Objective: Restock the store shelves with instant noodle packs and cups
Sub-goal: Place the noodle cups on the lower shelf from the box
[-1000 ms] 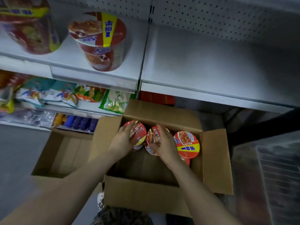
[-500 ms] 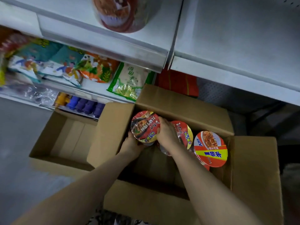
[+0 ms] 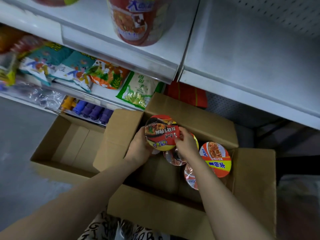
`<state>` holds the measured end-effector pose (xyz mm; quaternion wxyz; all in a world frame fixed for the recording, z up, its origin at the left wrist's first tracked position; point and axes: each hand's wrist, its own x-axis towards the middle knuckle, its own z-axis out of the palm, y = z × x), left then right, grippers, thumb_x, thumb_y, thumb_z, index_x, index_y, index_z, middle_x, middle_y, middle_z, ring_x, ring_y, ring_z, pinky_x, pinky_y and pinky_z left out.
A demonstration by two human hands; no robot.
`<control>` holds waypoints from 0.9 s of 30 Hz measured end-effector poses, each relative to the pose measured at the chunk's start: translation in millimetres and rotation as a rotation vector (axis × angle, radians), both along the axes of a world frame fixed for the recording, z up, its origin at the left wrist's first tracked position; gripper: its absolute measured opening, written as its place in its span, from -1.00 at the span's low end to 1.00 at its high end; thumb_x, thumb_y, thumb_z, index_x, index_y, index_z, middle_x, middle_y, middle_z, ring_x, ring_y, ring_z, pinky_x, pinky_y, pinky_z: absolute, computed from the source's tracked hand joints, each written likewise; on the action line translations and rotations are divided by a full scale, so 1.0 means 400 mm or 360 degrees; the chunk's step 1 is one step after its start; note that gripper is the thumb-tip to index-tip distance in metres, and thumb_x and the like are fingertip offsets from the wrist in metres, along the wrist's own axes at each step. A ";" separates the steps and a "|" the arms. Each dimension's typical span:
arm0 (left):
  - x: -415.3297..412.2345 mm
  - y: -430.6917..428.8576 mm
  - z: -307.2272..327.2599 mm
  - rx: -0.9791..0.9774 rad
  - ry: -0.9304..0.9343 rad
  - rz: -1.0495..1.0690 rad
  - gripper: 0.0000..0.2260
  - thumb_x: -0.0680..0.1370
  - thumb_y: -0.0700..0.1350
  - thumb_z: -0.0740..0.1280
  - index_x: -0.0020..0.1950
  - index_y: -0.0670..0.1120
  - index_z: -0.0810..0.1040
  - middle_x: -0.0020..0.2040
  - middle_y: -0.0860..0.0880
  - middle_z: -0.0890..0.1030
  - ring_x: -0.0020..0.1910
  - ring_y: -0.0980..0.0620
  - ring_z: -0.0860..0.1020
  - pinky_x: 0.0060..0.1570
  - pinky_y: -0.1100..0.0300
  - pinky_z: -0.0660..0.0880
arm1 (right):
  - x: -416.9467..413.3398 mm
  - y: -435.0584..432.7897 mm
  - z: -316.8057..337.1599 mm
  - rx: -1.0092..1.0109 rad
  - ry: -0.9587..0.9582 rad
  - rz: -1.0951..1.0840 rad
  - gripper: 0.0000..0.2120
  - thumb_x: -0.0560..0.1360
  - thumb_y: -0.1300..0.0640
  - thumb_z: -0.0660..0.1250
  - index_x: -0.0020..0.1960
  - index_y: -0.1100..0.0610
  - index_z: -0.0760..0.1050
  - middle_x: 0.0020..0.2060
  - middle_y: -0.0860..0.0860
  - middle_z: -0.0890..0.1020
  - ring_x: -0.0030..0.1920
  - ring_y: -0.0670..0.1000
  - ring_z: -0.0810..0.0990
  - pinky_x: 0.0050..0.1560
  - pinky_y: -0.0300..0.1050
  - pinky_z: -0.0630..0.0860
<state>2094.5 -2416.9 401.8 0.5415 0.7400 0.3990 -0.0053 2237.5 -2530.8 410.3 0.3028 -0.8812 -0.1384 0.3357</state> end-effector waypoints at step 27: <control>-0.321 0.241 0.568 -0.0074 -0.0807 0.0108 -0.29 0.39 -0.05 0.49 0.49 -0.05 0.30 0.24 0.06 0.52 0.03 0.15 0.65 0.08 0.15 0.60 | -0.203 0.132 0.571 0.0999 0.0576 0.0231 -0.32 0.29 0.05 0.62 0.35 0.01 0.45 0.30 0.07 0.55 0.26 0.07 0.58 0.22 0.14 0.57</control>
